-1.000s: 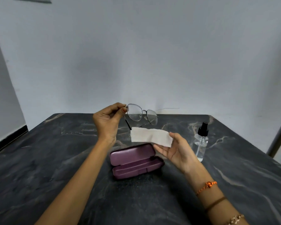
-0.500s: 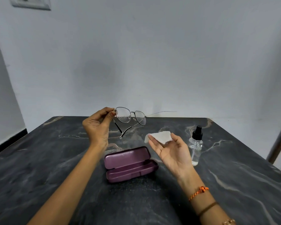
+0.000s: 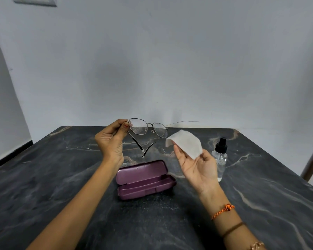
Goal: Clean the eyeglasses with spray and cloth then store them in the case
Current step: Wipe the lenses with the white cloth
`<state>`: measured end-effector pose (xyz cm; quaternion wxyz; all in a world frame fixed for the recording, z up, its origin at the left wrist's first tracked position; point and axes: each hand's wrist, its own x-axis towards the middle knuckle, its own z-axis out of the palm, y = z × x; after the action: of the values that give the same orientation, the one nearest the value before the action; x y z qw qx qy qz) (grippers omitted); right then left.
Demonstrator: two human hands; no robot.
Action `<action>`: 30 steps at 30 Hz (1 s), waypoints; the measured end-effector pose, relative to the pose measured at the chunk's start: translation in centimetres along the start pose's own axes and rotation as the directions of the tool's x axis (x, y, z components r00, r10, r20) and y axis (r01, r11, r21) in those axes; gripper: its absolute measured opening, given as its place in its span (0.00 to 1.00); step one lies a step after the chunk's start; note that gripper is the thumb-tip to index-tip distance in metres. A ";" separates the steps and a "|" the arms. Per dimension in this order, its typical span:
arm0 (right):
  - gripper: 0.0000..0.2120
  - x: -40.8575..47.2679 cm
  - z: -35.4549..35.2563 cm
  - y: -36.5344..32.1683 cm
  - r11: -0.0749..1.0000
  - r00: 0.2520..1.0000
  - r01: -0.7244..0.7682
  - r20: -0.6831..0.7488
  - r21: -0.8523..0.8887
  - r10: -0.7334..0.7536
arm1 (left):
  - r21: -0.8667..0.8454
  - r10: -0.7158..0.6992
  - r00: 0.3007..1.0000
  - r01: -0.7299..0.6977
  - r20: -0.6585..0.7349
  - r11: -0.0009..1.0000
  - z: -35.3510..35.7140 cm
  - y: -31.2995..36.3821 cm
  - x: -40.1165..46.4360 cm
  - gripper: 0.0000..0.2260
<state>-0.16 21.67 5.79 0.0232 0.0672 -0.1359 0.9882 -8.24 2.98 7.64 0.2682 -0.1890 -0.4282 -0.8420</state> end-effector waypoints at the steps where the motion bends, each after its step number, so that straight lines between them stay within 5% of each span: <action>1: 0.32 0.0 0.0 0.1 1.000 1.000 0.006 -0.016 0.002 -0.006 | -0.006 -0.007 1.000 0.007 -0.003 1.000 0.0 -0.1 0.0 0.20; 10: 0.05 -0.4 0.2 1.2 0.993 0.979 0.063 -0.189 -0.096 -0.080 | -0.063 -0.044 0.999 0.043 -0.001 0.997 0.3 -0.5 -0.2 0.21; 12: 0.04 -0.4 0.3 1.4 0.994 0.977 0.068 -0.197 -0.090 -0.085 | -0.078 -0.057 0.998 0.057 -0.002 0.995 0.5 -0.7 -0.5 0.21; 16: 0.27 -0.3 0.3 2.0 0.993 0.985 0.088 -0.139 -0.075 -0.098 | -0.134 -0.073 0.997 0.076 0.029 0.988 1.3 -0.6 -1.1 0.21; 21: 0.05 -0.4 0.9 1.7 0.989 0.972 0.107 -0.197 -0.102 -0.126 | -0.067 -0.016 0.989 0.026 0.146 0.997 1.7 -0.8 -2.2 0.19; 26: 0.08 -0.3 1.2 1.0 0.970 0.960 0.159 -0.200 -0.186 -0.195 | -0.005 0.103 0.954 -0.105 0.283 0.994 2.1 -0.8 -2.7 0.13; 30: 0.06 0.0 0.7 0.5 0.969 0.951 0.159 -0.233 -0.190 -0.201 | 0.069 0.208 0.851 -0.273 0.482 0.960 2.1 -0.3 -2.6 0.06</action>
<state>-0.11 21.00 6.37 0.1360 -0.0482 -0.2083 0.9674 -6.15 5.58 7.20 0.2718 -0.4209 -0.5092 -0.6998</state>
